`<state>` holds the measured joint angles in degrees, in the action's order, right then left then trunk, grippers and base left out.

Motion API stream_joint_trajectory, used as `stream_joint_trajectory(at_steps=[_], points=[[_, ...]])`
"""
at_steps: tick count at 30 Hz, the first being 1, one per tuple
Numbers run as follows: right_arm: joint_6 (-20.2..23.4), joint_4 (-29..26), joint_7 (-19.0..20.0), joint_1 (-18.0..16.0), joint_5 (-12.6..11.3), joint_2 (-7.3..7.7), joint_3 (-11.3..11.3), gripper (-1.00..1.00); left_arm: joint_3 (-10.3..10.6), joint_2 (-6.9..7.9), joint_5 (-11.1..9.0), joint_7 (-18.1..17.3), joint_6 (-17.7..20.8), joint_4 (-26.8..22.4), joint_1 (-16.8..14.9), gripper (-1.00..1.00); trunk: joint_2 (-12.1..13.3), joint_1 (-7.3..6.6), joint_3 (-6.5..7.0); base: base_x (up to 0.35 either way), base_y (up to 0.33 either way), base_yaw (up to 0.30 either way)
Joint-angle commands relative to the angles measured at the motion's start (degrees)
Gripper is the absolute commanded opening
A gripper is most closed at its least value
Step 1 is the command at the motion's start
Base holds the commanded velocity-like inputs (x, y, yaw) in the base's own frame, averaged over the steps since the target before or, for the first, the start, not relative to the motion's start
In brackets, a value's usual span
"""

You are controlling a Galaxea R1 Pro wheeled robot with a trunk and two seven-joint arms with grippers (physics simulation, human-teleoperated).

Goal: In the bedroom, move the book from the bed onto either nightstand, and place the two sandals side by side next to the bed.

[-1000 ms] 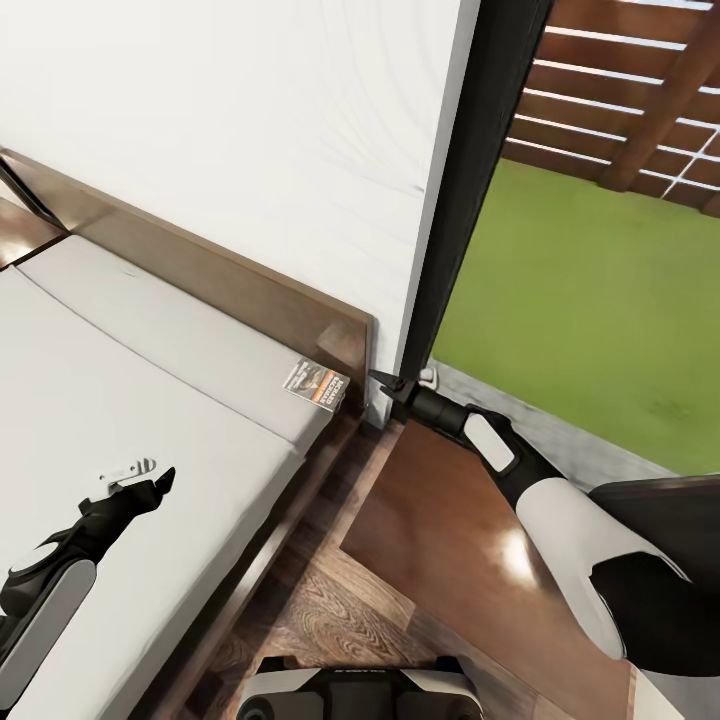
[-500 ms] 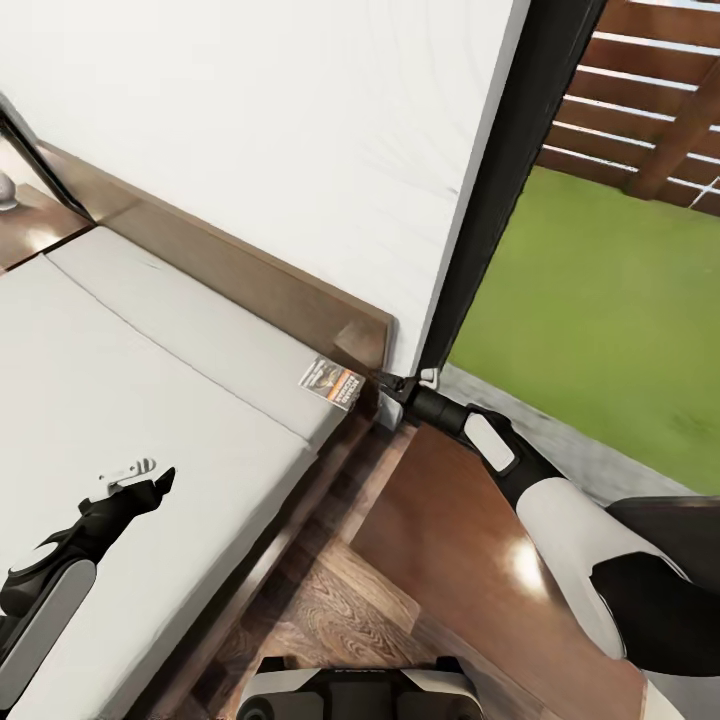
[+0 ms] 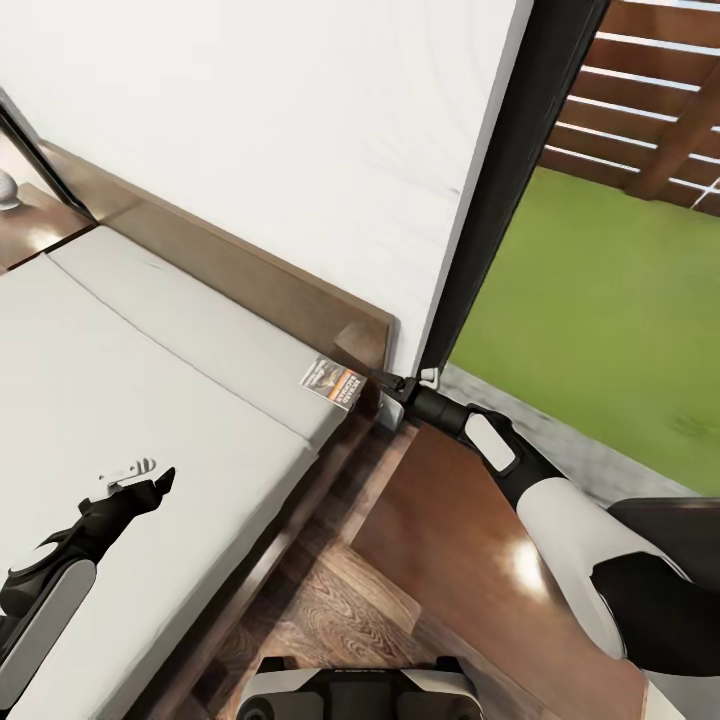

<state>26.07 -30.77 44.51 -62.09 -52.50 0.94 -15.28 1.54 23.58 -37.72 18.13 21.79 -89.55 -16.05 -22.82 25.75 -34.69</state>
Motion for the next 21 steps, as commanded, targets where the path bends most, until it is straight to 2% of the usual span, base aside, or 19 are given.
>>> stream_joint_trajectory(at_steps=[1, 4, 5, 8, 21], points=[[0.34, 0.00, -0.04, -0.05, -0.72, 0.07, -0.28, 1.00, 0.13, 0.06, -0.60, 0.59, 0.08, -0.09, -0.04, 1.00, -0.10, 0.03, -0.08, 0.000, 0.000, 0.002], [0.36, -0.01, -0.04, -0.05, -1.44, 0.09, -0.32, 1.00, 0.16, 0.06, -0.60, 0.58, 0.06, -0.09, -0.04, 1.00, -0.10, 0.03, -0.08, -0.023, 0.004, 0.001], [0.38, -0.06, -0.04, -0.05, -2.98, 0.13, -0.36, 1.00, 0.23, 0.06, -0.60, 0.56, 0.08, -0.09, -0.04, 1.00, -0.10, 0.03, -0.08, -0.168, 0.103, 0.000], [0.38, -0.07, -0.04, -0.05, -3.86, 0.17, -0.41, 1.00, 0.19, 0.06, -0.60, 0.55, 0.06, -0.09, -0.04, 1.00, -0.10, 0.03, -0.08, -0.196, 0.125, 0.000], [0.37, -0.08, -0.06, -0.05, -4.78, 0.20, -0.45, 1.00, 0.05, 0.06, -0.60, 0.52, 0.01, -0.09, -0.04, 1.00, -0.10, 0.03, -0.08, -0.049, 0.032, 0.000]])
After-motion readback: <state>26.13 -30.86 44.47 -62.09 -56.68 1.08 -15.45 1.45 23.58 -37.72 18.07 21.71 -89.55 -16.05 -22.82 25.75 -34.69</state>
